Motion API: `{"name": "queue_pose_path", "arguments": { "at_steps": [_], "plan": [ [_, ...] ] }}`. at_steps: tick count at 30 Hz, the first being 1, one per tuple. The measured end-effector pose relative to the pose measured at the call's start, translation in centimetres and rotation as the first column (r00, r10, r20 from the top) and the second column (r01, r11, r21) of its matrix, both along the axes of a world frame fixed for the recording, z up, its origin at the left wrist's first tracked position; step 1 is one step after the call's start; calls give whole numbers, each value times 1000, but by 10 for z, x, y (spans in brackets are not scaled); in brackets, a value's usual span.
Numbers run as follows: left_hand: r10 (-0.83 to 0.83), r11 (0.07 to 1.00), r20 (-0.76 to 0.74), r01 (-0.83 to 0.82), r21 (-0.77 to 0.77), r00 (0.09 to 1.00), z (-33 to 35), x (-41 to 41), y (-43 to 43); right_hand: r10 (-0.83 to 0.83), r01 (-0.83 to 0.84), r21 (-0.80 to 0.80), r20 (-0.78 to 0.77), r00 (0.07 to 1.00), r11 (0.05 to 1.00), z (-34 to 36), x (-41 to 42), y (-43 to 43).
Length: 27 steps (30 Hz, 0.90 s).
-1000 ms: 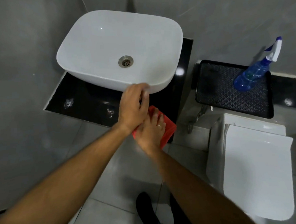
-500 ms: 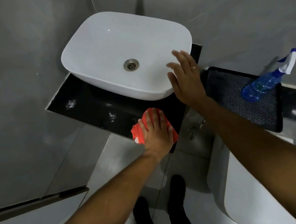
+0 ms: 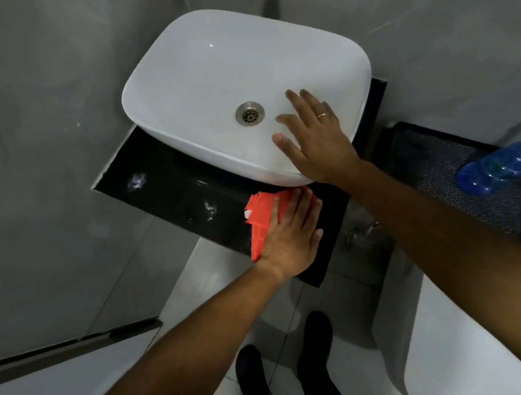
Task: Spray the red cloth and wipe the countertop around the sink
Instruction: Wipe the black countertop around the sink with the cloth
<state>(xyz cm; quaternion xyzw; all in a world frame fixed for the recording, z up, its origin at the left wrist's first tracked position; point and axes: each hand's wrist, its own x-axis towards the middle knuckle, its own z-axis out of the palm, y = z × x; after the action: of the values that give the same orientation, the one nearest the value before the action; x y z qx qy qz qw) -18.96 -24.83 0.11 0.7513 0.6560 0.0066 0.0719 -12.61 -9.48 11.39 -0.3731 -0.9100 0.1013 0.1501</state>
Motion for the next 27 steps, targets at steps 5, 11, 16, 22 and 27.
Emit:
{"name": "queue_pose_path", "arguments": {
  "at_steps": [5, 11, 16, 22, 27],
  "plan": [
    [-148, 989, 25, 148, 22, 989, -1, -41, 4, 94, -94, 32, -7, 996, 995, 8, -29, -7],
    [-213, 975, 24, 210, 77, 977, -9, -117, 3, 42, -42, -7, 20, 999, 999, 3, -68, -12],
    [-205, 972, 64, 195, 132, 977, -7, -195, 5, -25, 26, -8, 59, 998, 1000, 1, -110, -22],
    [-185, 967, 119, 159, 201, 975, -2, -278, 13, 59, -65, 28, 167, 984, 997, 1, -159, -22],
    [-107, 977, 149, 76, 199, 983, 3, -337, 23, 84, -88, 17, 181, 980, 996, -2, -167, -21]
  ]
}}
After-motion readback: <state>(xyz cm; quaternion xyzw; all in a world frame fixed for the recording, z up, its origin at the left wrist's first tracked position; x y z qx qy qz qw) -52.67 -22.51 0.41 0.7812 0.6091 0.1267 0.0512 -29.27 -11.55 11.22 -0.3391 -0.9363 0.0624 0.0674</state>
